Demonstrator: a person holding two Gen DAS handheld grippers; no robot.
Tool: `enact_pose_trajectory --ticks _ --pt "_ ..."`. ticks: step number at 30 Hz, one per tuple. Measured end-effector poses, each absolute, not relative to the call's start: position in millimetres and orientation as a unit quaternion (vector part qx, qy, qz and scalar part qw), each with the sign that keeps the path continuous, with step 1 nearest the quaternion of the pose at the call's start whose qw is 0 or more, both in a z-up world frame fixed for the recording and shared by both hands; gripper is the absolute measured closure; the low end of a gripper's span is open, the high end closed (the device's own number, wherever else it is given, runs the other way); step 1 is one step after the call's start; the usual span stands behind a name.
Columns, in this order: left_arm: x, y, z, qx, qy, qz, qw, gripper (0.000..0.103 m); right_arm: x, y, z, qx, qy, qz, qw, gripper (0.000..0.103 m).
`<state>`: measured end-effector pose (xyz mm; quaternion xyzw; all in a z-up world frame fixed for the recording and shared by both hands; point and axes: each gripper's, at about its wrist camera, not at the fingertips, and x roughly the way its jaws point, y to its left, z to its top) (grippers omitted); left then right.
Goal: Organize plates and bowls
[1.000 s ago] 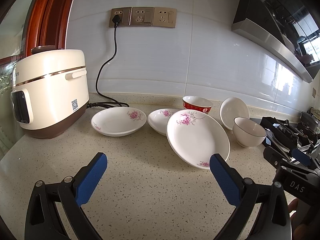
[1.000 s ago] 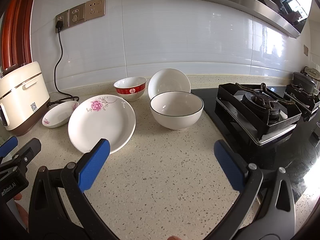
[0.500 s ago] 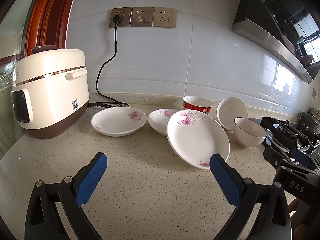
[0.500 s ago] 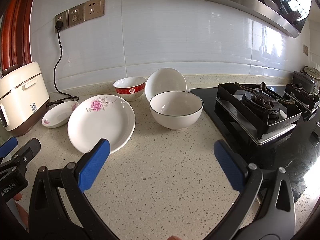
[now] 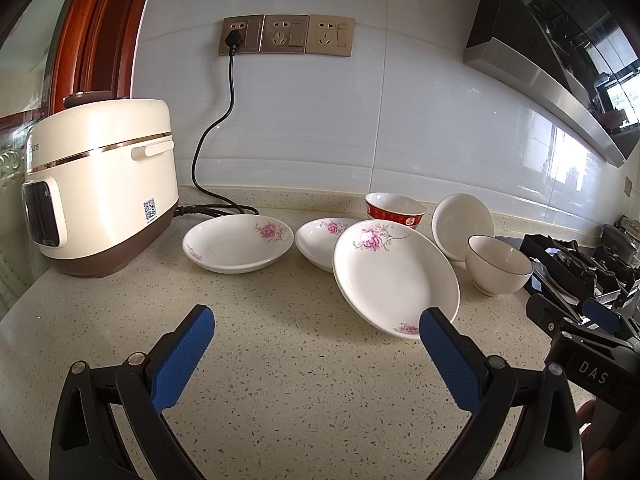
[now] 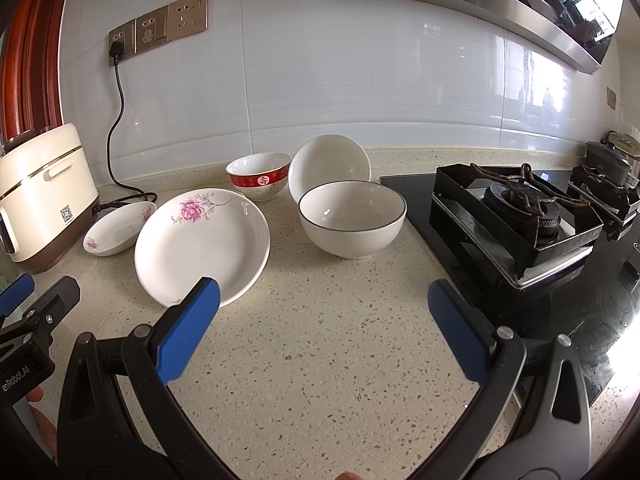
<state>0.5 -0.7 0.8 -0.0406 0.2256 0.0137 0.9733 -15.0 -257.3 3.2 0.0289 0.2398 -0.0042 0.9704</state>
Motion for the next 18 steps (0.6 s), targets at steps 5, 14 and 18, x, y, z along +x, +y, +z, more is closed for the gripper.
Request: enact_pose_trajectory --ticks 5,14,18 --pt "1.0 -1.8 1.2 -0.038 0.226 0.01 0.973 0.0 -15.1 -258.2 2.9 0.033 0.239 0.0 0.97 0.0" --pt "6.7 -6.1 -0.7 -0.043 0.246 0.002 0.968 0.0 -6.6 -261.4 -1.9 0.055 0.264 0.024 0.963 0.0" --pt "21.2 -11.4 -4.7 -0.051 0.275 -0.005 0.96 0.0 6.3 -271.3 -5.0 0.091 0.298 0.026 0.95 0.0"
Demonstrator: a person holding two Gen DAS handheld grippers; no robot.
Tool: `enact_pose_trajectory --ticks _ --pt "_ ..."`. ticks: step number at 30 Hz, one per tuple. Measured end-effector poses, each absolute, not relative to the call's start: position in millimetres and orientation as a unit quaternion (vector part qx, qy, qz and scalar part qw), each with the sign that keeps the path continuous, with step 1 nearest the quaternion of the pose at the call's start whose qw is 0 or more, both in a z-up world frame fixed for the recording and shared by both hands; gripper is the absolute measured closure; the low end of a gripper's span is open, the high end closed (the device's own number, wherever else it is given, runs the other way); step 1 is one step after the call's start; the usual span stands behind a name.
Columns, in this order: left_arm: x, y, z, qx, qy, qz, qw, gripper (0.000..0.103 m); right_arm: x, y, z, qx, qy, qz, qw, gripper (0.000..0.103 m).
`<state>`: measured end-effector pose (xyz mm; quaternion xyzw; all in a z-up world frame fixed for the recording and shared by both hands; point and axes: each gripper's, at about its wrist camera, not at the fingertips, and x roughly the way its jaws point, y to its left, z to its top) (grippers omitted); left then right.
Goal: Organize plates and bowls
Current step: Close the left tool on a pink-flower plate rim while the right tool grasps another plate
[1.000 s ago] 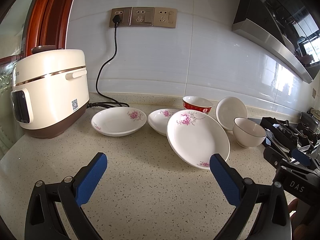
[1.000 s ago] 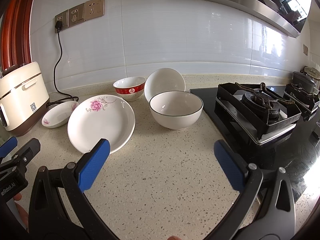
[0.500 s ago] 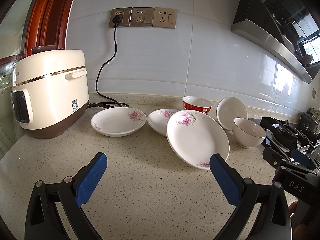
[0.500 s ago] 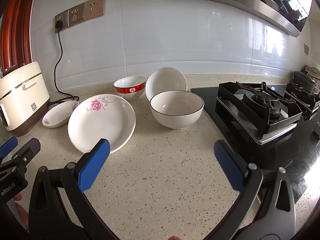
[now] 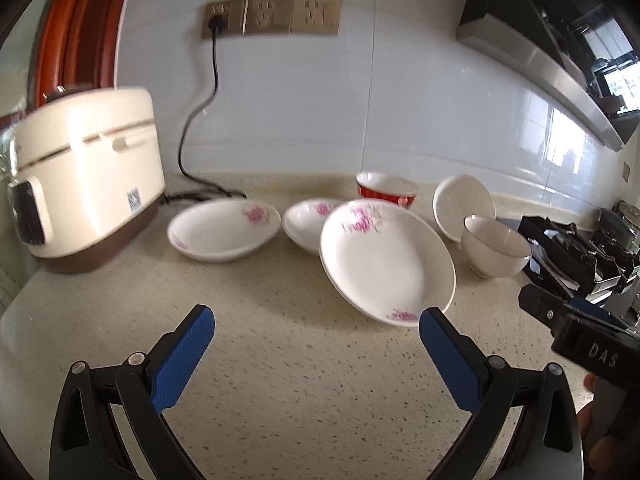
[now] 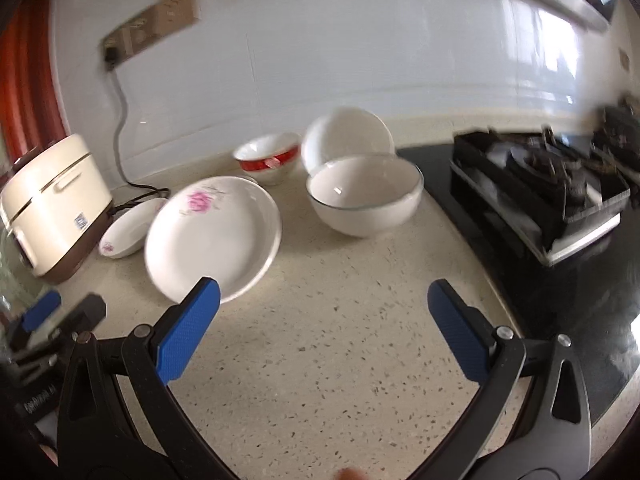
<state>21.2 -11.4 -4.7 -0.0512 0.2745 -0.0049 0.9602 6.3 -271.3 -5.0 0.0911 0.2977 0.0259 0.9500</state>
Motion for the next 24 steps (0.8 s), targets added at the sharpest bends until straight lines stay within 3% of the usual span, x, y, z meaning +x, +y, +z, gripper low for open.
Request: enact_pose_trajectory --ticks 8,11,16,24 --pt "66.1 -8.4 -4.8 -0.145 0.315 -0.018 0.938 0.0 52.4 -262.8 4.1 0.12 0.35 0.071 0.926 0.002" --pt "79.2 -9.2 -9.4 -0.151 0.326 -0.013 0.933 0.005 70.7 -256.9 -7.4 0.13 0.374 0.085 0.914 0.02" --pt "94.1 -11.3 -18.4 -0.139 0.345 -0.008 0.928 0.015 89.1 -244.5 -24.2 0.14 0.399 0.106 0.9 0.023" --pt "108.9 -16.0 -26.0 -0.144 0.353 -0.029 0.924 0.034 100.3 -240.0 -26.5 0.134 0.397 0.111 0.901 0.037"
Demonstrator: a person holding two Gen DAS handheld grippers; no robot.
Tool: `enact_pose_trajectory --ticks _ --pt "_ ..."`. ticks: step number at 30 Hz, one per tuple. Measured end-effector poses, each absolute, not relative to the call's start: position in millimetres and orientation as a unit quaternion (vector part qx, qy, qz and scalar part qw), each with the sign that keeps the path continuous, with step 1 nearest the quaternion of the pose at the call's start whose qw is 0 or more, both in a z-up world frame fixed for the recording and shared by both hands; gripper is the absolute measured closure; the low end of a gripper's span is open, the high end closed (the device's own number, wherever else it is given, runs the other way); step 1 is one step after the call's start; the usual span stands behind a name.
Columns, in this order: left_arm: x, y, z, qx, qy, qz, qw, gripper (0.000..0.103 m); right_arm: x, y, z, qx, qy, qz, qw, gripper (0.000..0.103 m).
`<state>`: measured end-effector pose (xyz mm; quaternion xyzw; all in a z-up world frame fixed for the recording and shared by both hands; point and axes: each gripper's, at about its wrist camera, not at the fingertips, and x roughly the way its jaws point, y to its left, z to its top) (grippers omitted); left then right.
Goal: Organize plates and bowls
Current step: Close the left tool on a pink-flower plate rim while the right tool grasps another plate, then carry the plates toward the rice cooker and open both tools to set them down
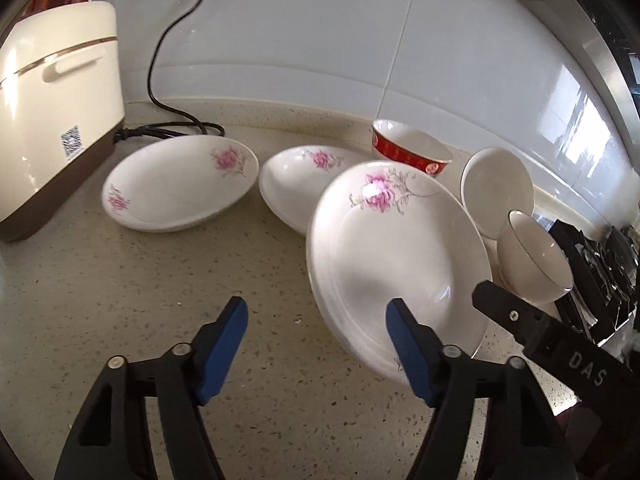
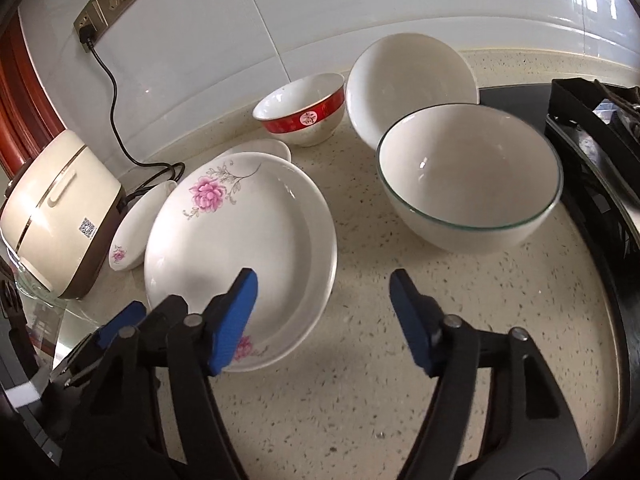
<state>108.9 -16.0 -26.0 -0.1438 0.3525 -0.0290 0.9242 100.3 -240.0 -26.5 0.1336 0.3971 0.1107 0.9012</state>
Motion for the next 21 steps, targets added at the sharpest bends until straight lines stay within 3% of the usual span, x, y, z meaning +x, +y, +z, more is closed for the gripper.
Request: enact_pose_trajectory --ticks 5,10,12,14,17,21 --pt "114.0 -19.0 -26.1 -0.137 0.355 -0.031 0.924 0.042 110.4 -236.6 -35.0 0.134 0.417 0.116 0.891 0.05" --pt "116.9 -21.9 -31.3 -0.132 0.369 -0.037 0.919 0.061 120.3 -232.3 -41.1 0.119 0.419 0.108 0.894 0.064" --pt "116.7 -22.3 -33.0 -0.129 0.373 -0.04 0.918 0.063 121.7 -230.6 -42.2 0.112 0.419 0.106 0.895 0.072" --pt "116.3 -25.1 -33.7 -0.121 0.376 -0.041 0.918 0.067 123.0 -227.0 -43.3 0.11 0.418 0.114 0.895 0.075" --pt "115.3 -29.9 -32.8 -0.102 0.38 -0.043 0.918 0.079 122.2 -221.0 -43.5 0.098 0.414 0.118 0.897 0.078" --pt "115.7 -27.7 -32.3 -0.104 0.383 -0.041 0.917 0.08 120.8 -221.2 -43.6 0.099 0.413 0.121 0.897 0.079"
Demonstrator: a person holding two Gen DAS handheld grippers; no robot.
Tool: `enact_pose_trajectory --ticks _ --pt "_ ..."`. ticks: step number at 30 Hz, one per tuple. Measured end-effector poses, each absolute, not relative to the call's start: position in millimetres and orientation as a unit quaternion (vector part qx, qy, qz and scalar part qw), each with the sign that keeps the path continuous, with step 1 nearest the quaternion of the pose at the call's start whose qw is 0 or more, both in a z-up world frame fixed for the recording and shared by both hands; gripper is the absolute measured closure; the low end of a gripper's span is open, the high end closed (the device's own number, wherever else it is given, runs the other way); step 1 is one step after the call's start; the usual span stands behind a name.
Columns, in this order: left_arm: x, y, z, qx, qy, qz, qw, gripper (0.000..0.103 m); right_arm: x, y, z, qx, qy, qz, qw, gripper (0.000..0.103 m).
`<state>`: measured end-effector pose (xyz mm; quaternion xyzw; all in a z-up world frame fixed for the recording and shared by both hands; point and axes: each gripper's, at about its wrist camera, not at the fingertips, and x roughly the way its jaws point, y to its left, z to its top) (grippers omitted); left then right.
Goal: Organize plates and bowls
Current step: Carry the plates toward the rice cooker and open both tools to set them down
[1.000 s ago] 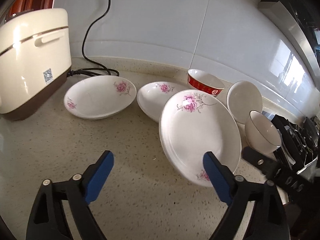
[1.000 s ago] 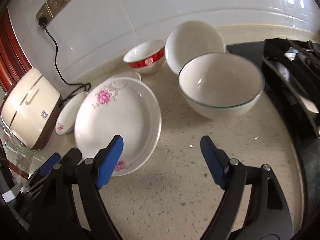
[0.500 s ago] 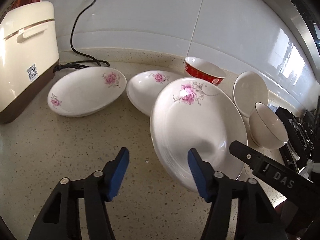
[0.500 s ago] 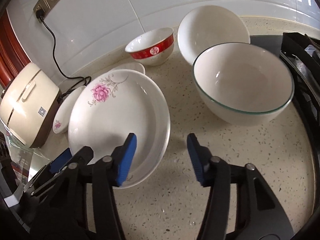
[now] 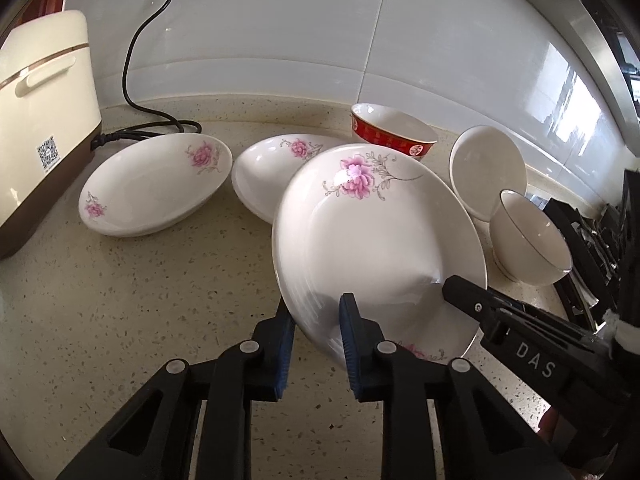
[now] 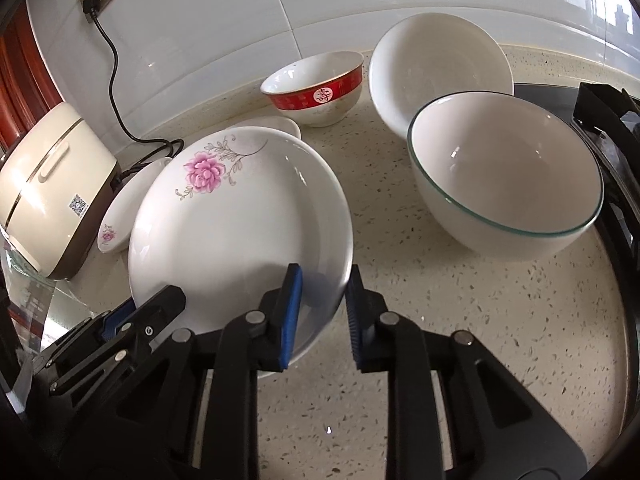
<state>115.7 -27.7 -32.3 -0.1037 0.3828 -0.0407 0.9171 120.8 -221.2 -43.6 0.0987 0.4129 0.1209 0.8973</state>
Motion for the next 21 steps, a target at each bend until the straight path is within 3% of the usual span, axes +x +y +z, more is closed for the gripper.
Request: enact_pose_trajectory --ticks 21 --pt "53.9 23.8 -24.2 -0.153 0.352 -0.004 0.923 0.081 64.6 -171.1 -29.1 0.055 0.384 0.165 0.907 0.079"
